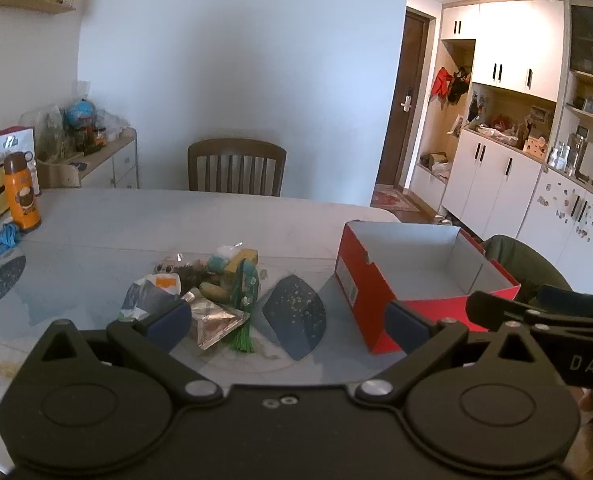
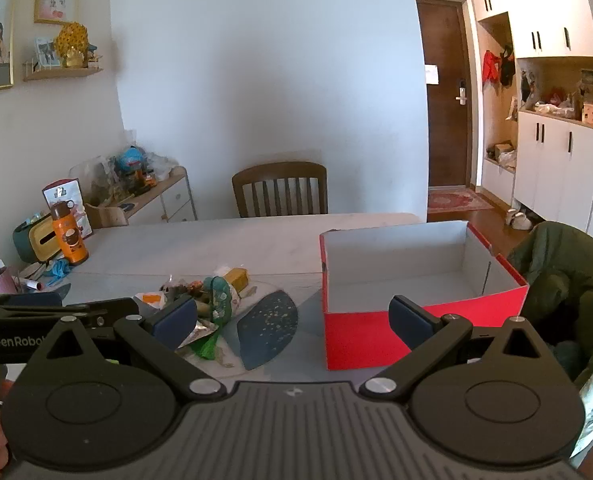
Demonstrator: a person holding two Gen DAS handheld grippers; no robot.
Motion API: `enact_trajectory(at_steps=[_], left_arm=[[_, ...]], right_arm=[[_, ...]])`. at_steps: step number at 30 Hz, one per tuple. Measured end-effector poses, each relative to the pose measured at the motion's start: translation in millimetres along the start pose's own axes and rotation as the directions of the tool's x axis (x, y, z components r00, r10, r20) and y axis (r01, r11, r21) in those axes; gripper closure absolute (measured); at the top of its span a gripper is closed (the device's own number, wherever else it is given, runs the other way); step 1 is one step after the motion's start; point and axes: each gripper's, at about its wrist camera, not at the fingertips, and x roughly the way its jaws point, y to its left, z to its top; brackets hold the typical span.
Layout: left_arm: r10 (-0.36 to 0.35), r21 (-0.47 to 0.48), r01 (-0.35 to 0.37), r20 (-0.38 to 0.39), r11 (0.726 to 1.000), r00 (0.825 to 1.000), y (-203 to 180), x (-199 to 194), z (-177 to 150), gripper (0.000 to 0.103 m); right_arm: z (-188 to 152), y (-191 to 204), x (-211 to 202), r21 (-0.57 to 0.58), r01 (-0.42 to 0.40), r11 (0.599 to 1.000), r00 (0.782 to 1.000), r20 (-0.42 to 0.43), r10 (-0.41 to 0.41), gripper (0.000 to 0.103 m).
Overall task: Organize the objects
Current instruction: 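Move both tools toward the cluster of items on the table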
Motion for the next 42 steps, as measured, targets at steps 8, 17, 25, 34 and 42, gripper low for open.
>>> enact_trajectory(at_steps=[8, 17, 25, 34, 42], left_arm=[[-0.007, -0.013, 0.007, -0.008, 1.000, 1.000, 22, 19, 3, 0.001], [-0.176, 0.032, 0.179, -0.071, 0.983, 0.982, 60, 64, 20, 0.001], [-0.106, 0.030, 0.111, -0.153, 0.993, 0.983, 101, 129, 26, 0.001], [-0.080, 0.062, 0.096, -0.222, 0.993, 0.972, 134, 191, 21, 0.002], [-0.115, 0.064, 0.143, -0.317, 0.988, 0.941, 146, 228, 9, 0.009]], right_arm=[[6, 20, 26, -0.032, -0.006, 0.999, 1.000, -0.015, 0.006, 0.000], [22, 54, 76, -0.080, -0.019, 0.997, 0.998, -0.054, 0.015, 0.000], [32, 76, 145, -0.123, -0.010, 0.992, 0.993, -0.117, -0.004, 0.000], [27, 102, 231, -0.200, -0.018, 0.980, 0.980, -0.199, -0.022, 0.000], [14, 114, 288, -0.224, -0.074, 0.972, 0.958, -0.286, 0.007, 0.002]])
